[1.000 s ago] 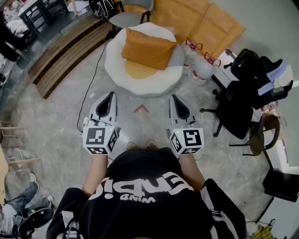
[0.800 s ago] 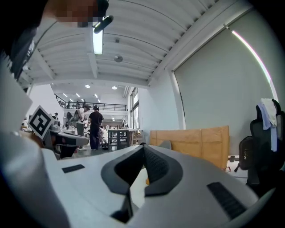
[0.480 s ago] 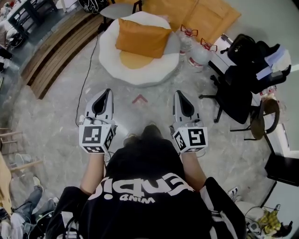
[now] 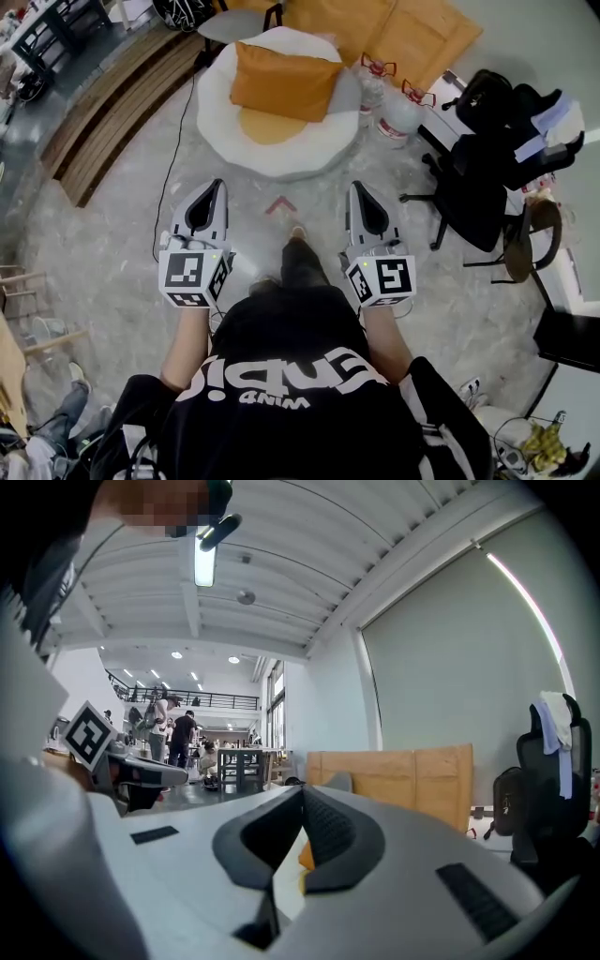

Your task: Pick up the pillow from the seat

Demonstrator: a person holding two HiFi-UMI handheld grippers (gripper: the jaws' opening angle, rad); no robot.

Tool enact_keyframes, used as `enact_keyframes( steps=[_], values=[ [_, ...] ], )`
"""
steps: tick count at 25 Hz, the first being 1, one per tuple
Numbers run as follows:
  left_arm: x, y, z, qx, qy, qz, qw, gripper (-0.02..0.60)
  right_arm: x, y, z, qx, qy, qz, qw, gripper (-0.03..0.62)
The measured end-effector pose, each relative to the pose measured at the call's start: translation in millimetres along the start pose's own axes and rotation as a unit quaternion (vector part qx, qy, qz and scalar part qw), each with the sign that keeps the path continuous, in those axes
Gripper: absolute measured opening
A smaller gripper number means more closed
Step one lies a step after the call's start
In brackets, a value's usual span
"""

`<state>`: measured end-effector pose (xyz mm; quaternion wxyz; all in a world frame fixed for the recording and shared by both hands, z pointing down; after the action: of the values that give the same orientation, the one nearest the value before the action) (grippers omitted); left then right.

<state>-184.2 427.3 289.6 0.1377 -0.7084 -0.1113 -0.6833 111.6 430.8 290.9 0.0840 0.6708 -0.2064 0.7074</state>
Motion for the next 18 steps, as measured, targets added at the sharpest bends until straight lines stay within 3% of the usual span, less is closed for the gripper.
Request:
enact_keyframes(
  steps=[18],
  values=[
    [-2.1,108.6,-15.0,0.016,0.003,-0.005,0.9999,0.009,20.2,78.7,60.7,0.015,0.023,-0.012,1.000,0.021]
  ],
)
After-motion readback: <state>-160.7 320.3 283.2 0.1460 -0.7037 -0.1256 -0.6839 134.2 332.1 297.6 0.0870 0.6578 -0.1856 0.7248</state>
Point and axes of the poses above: the fingertips, and each gripper's own axes: y forward along the fingers, z to its right, x out of its underside, the point moved 10 cm from there along -y, backward along the fingers, and after that the axes turned 12 degrees about z, right-handed, at the moved point
